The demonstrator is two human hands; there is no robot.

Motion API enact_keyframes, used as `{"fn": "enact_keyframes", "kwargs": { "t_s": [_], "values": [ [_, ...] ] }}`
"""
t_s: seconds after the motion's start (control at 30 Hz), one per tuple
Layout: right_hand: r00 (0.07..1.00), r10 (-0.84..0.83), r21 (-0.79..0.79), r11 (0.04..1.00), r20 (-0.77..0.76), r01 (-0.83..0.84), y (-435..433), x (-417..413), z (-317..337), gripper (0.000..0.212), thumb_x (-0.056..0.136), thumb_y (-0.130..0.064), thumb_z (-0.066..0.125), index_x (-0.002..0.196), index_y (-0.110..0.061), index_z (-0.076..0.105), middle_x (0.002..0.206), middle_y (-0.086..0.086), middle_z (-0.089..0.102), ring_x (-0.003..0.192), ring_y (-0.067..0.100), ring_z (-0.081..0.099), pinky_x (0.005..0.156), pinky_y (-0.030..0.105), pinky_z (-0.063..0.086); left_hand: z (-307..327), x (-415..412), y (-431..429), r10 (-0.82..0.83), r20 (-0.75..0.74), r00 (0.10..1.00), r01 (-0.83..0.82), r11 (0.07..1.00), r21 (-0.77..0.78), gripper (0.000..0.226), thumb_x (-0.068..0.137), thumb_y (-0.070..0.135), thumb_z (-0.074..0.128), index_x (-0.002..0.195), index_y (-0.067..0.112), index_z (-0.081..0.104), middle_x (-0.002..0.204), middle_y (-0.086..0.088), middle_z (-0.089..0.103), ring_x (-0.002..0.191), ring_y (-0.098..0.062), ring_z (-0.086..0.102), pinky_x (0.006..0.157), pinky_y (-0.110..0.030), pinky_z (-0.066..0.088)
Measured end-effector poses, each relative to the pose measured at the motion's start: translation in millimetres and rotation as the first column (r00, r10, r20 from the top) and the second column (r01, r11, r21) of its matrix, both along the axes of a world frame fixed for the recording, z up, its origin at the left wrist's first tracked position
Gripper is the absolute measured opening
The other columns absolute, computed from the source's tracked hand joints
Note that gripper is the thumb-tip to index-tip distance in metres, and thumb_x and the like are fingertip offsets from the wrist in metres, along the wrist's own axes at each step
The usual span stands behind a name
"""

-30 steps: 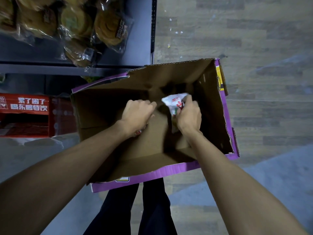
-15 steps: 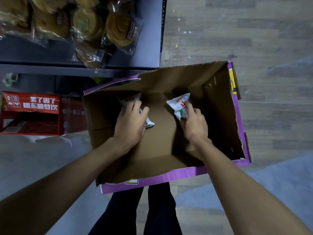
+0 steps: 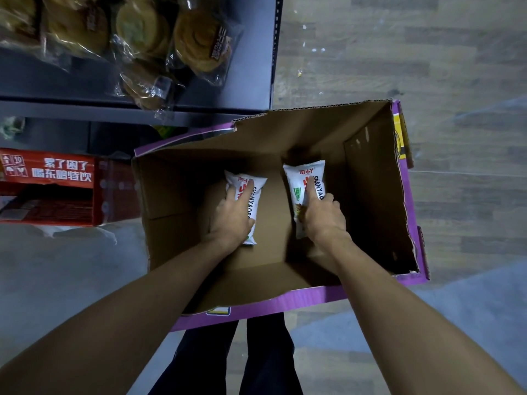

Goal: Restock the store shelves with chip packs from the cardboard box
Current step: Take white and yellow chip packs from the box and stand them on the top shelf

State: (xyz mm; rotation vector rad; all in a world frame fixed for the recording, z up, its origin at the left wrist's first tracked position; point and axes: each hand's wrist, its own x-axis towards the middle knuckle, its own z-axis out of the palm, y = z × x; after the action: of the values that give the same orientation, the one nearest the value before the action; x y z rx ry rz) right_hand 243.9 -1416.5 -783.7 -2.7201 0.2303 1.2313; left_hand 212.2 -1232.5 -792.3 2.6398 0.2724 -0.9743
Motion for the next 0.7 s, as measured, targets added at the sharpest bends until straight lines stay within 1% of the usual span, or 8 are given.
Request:
{"fn": "enact_keyframes", "kwargs": {
  "t_s": [0.07, 0.17, 0.3, 0.37, 0.47, 0.57, 0.63, 0.7],
  "values": [
    [1.0, 0.003, 0.009, 1.0, -0.006, -0.003, 0, 0, 2, 0.095, 0.091, -0.026, 0.064, 0.155, -0.027, -0.005, 0.132, 0.022, 0.04, 0.117, 0.036, 0.046, 0.091, 0.041, 0.045, -2, -3, -1, -0.021, 0.03, 0.999, 0.02, 0.999, 0.03, 0.088, 0.085, 0.028, 0.069, 0.154, 0.034, 0.015, 0.157, -0.01, 0.019, 0.123, -0.036, 0.049, 0.094, -0.037, 0.044],
    [1.0, -0.021, 0.026, 0.999, 0.01, 0.021, 2, 0, 0, 0.093, 0.09, -0.025, 0.064, 0.155, -0.027, -0.003, 0.129, 0.022, 0.042, 0.112, 0.036, 0.05, 0.088, 0.041, 0.045, -7, -3, 0, -0.028, 0.014, 1.0, 0.027, 0.997, 0.076, 0.089, 0.084, 0.031, 0.07, 0.154, 0.034, 0.015, 0.155, -0.011, 0.02, 0.124, -0.034, 0.048, 0.094, -0.036, 0.044],
    [0.999, -0.027, 0.026, 0.999, 0.024, 0.026, 5, 4, -4, 0.092, 0.09, -0.026, 0.065, 0.155, -0.027, 0.0, 0.127, 0.021, 0.043, 0.108, 0.036, 0.053, 0.085, 0.041, 0.047, -8, 10, -1, -0.029, -0.039, 0.999, 0.033, 0.994, 0.107, 0.087, 0.083, 0.03, 0.072, 0.152, 0.033, 0.02, 0.146, -0.013, 0.022, 0.106, -0.034, 0.056, 0.087, -0.037, 0.047],
    [1.0, -0.027, 0.019, 0.999, 0.005, 0.027, 6, 7, -4, 0.095, 0.088, -0.025, 0.068, 0.154, -0.027, 0.001, 0.127, 0.021, 0.043, 0.108, 0.036, 0.054, 0.086, 0.042, 0.047, -7, 14, -2, -0.016, -0.068, 0.998, 0.024, 0.993, 0.118, 0.087, 0.083, 0.029, 0.073, 0.152, 0.033, 0.021, 0.144, -0.014, 0.021, 0.103, -0.034, 0.058, 0.086, -0.037, 0.047],
    [0.999, -0.049, 0.01, 0.999, -0.01, 0.05, 6, 7, -3, 0.102, 0.084, -0.024, 0.073, 0.155, -0.028, 0.001, 0.127, 0.02, 0.044, 0.107, 0.036, 0.055, 0.084, 0.041, 0.048, -5, 15, -5, 0.064, -0.099, 0.993, -0.055, 0.994, 0.09, 0.088, 0.081, 0.027, 0.075, 0.151, 0.037, 0.023, 0.141, -0.015, 0.022, 0.108, -0.035, 0.055, 0.092, -0.037, 0.045],
    [0.995, -0.102, 0.007, 0.995, 0.021, 0.102, 3, 5, 0, 0.094, 0.088, -0.032, 0.07, 0.155, -0.033, 0.004, 0.125, 0.018, 0.046, 0.106, 0.035, 0.057, 0.082, 0.04, 0.047, -4, 11, -11, 0.195, -0.116, 0.974, -0.191, 0.98, 0.051, 0.089, 0.079, 0.028, 0.075, 0.15, 0.042, 0.023, 0.137, -0.016, 0.028, 0.112, -0.037, 0.052, 0.096, -0.037, 0.043],
    [0.994, -0.078, -0.018, 0.997, 0.072, 0.08, 2, 2, 3, 0.089, 0.088, -0.035, 0.069, 0.154, -0.034, 0.009, 0.124, 0.016, 0.048, 0.106, 0.033, 0.058, 0.081, 0.041, 0.047, -4, 8, -15, 0.22, -0.106, 0.97, -0.217, 0.975, 0.043, 0.086, 0.082, 0.027, 0.072, 0.15, 0.044, 0.022, 0.132, -0.017, 0.034, 0.11, -0.038, 0.053, 0.095, -0.037, 0.044],
    [0.995, -0.018, -0.072, 0.997, 0.101, 0.025, 2, 1, 8, 0.085, 0.086, -0.038, 0.071, 0.151, -0.033, 0.016, 0.123, 0.015, 0.05, 0.107, 0.032, 0.058, 0.079, 0.04, 0.047, 1, 7, -14, 0.215, -0.088, 0.973, -0.212, 0.976, 0.041, 0.082, 0.085, 0.025, 0.07, 0.15, 0.042, 0.023, 0.129, -0.017, 0.04, 0.109, -0.037, 0.054, 0.092, -0.038, 0.045]
  ]
}}
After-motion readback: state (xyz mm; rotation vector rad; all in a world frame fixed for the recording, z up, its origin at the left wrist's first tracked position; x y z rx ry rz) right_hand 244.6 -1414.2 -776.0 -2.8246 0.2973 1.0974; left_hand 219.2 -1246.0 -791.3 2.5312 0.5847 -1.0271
